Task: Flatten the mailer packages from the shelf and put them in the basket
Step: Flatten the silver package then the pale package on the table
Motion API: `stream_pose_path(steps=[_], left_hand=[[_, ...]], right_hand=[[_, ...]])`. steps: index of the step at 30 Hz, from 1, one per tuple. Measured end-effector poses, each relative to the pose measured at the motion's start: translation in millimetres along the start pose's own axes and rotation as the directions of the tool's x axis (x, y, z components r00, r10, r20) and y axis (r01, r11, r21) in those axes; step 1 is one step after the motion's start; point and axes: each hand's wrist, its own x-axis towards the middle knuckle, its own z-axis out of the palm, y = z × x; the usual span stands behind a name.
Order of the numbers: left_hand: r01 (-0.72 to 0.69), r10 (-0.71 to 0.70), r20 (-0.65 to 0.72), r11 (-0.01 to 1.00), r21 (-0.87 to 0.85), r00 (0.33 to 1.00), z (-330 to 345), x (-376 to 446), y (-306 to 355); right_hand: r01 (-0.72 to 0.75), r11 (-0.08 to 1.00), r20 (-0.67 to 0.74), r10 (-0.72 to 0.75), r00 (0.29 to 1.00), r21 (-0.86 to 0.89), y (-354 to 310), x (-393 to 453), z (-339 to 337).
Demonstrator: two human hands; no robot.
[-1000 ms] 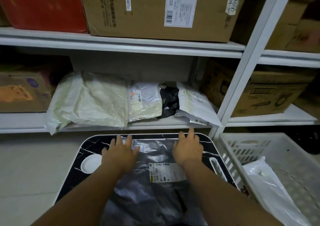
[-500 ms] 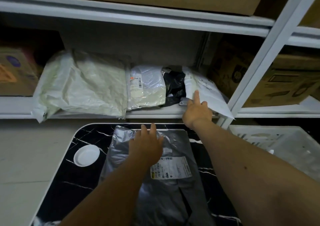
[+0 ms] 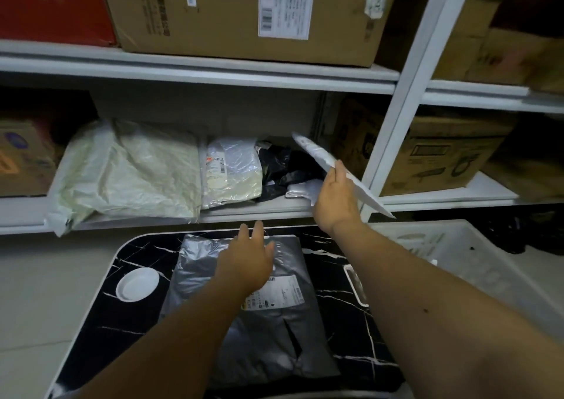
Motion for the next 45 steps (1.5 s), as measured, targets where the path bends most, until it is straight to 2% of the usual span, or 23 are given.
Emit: stream_pose_path(steps=[6, 11, 14, 17, 24, 29, 31, 34, 38, 42, 45], left_hand=[[-0.039, 0.039, -0.009, 0.999, -0.023, 0.999, -40.3, -37.9, 28.9], [-0.064, 0.062, -0.072, 0.998, -0.025, 0.995, -69.9, -70.6, 49.1], [-0.046, 0.043, -0.11, 0.999, -0.023, 0.993, -81.7, -88.1, 54.3], [-0.025, 0.02, -0.117, 0.999, -0.039, 0.993, -89.1, -102.0, 54.7], [0.083, -0.104, -0.149, 0.986, -0.143, 0.983, -101.8, -125.9, 41.8], [0.14, -0.179, -0.389, 0.982, -0.128, 0.904, -111.7, -127.6, 5.8], [0.146, -0.19, -0.463, 0.981, -0.129, 0.866, -114.7, -128.9, -4.8], [0.126, -0.171, -0.495, 0.984, -0.124, 0.852, -109.3, -132.1, -15.4], [0.118, -0.129, -0.426, 0.992, -0.052, 0.896, -75.3, -137.0, -27.3], [0.083, -0.076, -0.242, 0.996, 0.021, 0.967, -29.5, -146.9, -34.5], [0.073, -0.059, -0.082, 0.98, 0.184, 0.995, 3.6, -155.2, -33.3]], right_hand=[[0.007, 0.998, -0.188, -0.017, 0.982, -0.057, -7.0, -36.3, -59.9], [0.0, 0.989, -0.24, -0.035, 0.97, -0.148, -18.3, -70.1, -118.3], [0.056, 0.976, -0.278, -0.115, 0.954, -0.21, -22.3, -87.7, -146.2], [0.122, 0.975, -0.298, -0.175, 0.938, -0.188, -26.2, -103.4, -168.7], [0.2, 0.966, -0.359, -0.13, 0.924, 0.163, -55.8, -125.3, -179.6], [0.22, 0.833, -0.369, -0.021, 0.929, 0.508, -67.5, -132.8, -161.1], [0.215, 0.79, -0.374, 0.019, 0.927, 0.574, -67.4, -132.4, -148.2], [0.156, 0.819, -0.33, 0.043, 0.943, 0.552, -60.2, -131.2, -121.1], [-0.021, 0.877, -0.117, 0.088, 0.989, 0.481, -32.7, -133.6, -75.2], [-0.133, 0.944, 0.061, 0.12, 0.991, 0.301, 3.4, -155.8, -23.5], [-0.195, 0.969, 0.199, 0.164, 0.966, 0.151, 29.0, -177.0, 12.6]])
